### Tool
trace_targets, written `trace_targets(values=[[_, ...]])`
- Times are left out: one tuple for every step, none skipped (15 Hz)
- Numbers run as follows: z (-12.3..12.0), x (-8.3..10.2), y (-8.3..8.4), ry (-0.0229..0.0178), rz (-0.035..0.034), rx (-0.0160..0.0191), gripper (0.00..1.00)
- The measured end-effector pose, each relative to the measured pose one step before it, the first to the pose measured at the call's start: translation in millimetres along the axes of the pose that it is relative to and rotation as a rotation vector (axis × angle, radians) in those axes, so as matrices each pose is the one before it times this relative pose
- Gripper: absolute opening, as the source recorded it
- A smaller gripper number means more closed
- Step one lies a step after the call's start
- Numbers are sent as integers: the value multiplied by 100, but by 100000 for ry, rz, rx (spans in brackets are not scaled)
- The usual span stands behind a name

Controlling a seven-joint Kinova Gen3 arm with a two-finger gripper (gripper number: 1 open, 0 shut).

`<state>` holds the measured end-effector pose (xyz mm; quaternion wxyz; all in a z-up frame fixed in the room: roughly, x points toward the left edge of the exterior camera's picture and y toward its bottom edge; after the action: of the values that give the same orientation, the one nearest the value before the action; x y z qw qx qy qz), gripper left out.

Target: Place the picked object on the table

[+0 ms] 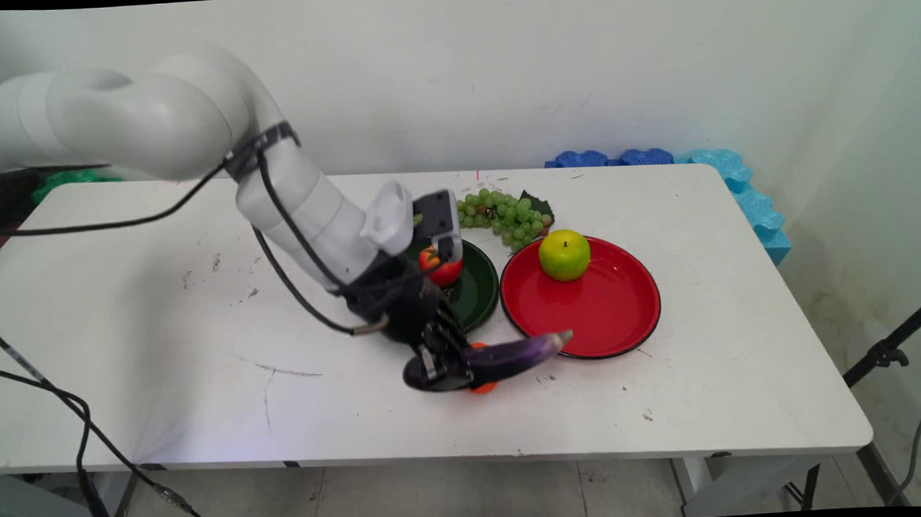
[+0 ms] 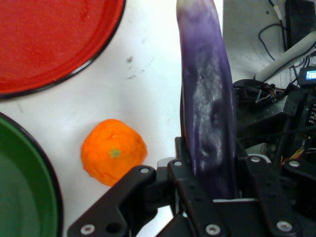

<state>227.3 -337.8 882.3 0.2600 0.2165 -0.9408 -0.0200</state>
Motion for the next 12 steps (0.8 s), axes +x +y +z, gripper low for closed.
trace_targets(values=[[383, -182, 255, -196, -97, 155, 0], [420, -178, 217, -193, -58, 148, 0], [503, -206, 224, -187, -2, 228, 0], [522, -211, 174, -204, -45, 328, 0], [533, -143, 137, -113, 37, 317, 0], [346, -102, 91, -78, 47, 235, 0], [600, -134, 152, -9, 22, 404, 0], [511, -77, 120, -21, 5, 259, 0], [346, -17, 76, -24, 27, 156, 0], [482, -25, 116, -6, 5, 229, 0], [607, 3, 146, 28, -16, 278, 0], [424, 22, 92, 23, -13, 202, 0]])
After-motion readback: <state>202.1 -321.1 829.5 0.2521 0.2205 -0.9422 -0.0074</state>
